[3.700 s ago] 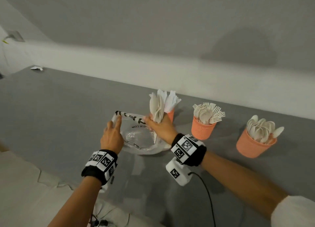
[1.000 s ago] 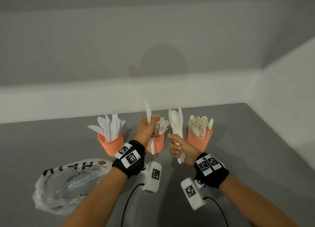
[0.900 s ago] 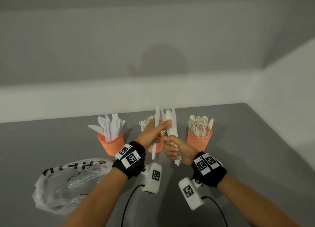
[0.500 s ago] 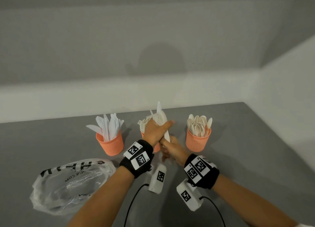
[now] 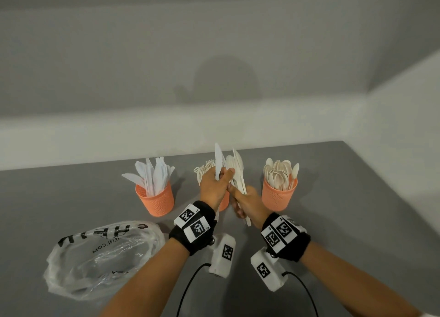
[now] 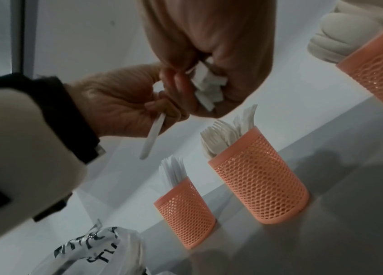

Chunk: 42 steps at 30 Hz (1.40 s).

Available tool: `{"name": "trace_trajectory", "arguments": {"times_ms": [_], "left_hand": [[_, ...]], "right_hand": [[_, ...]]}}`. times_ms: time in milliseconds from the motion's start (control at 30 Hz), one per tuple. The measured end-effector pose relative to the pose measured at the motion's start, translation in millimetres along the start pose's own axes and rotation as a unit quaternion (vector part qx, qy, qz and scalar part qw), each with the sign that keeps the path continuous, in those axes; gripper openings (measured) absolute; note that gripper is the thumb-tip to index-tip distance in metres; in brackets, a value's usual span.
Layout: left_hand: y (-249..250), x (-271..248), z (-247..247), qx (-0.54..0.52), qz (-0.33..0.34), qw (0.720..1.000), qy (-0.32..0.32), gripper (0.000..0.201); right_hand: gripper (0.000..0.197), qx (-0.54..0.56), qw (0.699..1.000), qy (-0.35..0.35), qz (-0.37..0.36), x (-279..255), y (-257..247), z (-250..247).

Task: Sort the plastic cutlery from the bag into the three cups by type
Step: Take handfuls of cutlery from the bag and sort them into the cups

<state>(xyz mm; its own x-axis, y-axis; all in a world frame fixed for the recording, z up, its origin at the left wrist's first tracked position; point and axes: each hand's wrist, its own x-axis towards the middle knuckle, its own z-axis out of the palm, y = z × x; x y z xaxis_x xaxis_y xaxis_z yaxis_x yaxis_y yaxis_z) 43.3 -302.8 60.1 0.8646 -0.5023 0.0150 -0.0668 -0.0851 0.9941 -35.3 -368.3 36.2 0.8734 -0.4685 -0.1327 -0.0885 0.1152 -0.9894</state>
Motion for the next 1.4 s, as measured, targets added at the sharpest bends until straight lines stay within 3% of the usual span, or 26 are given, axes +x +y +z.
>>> {"name": "trace_trajectory", "arguments": {"times_ms": [233,400,467,533,667,767,833,933,1033,1100,1200,1267,1400], "left_hand": [[0.0,5.3,-0.9,-0.07,-0.023,0.995,0.074,0.021],[2.1,21.9,-15.8,-0.099,0.02,0.986,0.134,0.013],[2.2,24.5,-23.1,-0.073,0.025,0.992,0.095,0.012],[3.8,22.0,-25.7,-0.071,0.003,0.997,0.016,0.013],[-0.7,14.2,-17.5,-0.075,-0.041,0.984,-0.158,0.045],[-3.9,9.0,-8.8,-0.078,-0.055,0.983,-0.157,0.027],[-2.9,7.4,-4.7,-0.059,-0.049,0.991,-0.106,0.014],[-4.7,9.6,0.9,0.005,-0.023,1.0,-0.014,0.011],[0.2,9.5,1.8,-0.003,-0.003,1.0,-0.028,0.019],[7.4,7.3,0.0,-0.039,-0.011,0.998,-0.056,0.022],[9.2,8.2,-7.3,-0.068,-0.045,0.997,-0.008,0.026],[5.3,9.8,-12.7,-0.082,-0.053,0.995,0.021,0.025],[4.0,10.1,-15.5,-0.068,-0.026,0.997,0.014,0.016]], "right_hand": [[0.032,0.054,0.998,0.007,0.015,7.5,6.9,-2.5],[0.034,0.002,0.998,0.055,0.041,10.8,15.3,-15.4],[0.035,0.021,0.997,0.03,0.063,11.9,12.9,-21.8],[0.036,0.069,0.993,-0.029,0.094,12.5,4.7,-24.1],[0.045,0.105,0.968,-0.169,0.151,8.7,-10.4,-16.9],[0.052,0.07,0.947,-0.247,0.193,1.4,-12.3,-8.4],[0.045,0.049,0.95,-0.23,0.208,-1.4,-14.9,-4.6],[0.019,-0.076,0.985,-0.128,0.092,-3.9,-13.5,1.9],[0.018,-0.082,0.995,-0.054,0.016,-6.3,-6.3,5.8],[0.022,-0.002,0.998,-0.041,0.047,-4.7,-2.7,1.9],[0.032,0.088,0.99,-0.046,0.097,0.4,-0.9,-7.9],[0.037,0.089,0.989,-0.067,0.101,3.3,1.0,-13.7],[0.039,0.058,0.987,-0.099,0.111,-0.1,2.7,-20.1]]}}
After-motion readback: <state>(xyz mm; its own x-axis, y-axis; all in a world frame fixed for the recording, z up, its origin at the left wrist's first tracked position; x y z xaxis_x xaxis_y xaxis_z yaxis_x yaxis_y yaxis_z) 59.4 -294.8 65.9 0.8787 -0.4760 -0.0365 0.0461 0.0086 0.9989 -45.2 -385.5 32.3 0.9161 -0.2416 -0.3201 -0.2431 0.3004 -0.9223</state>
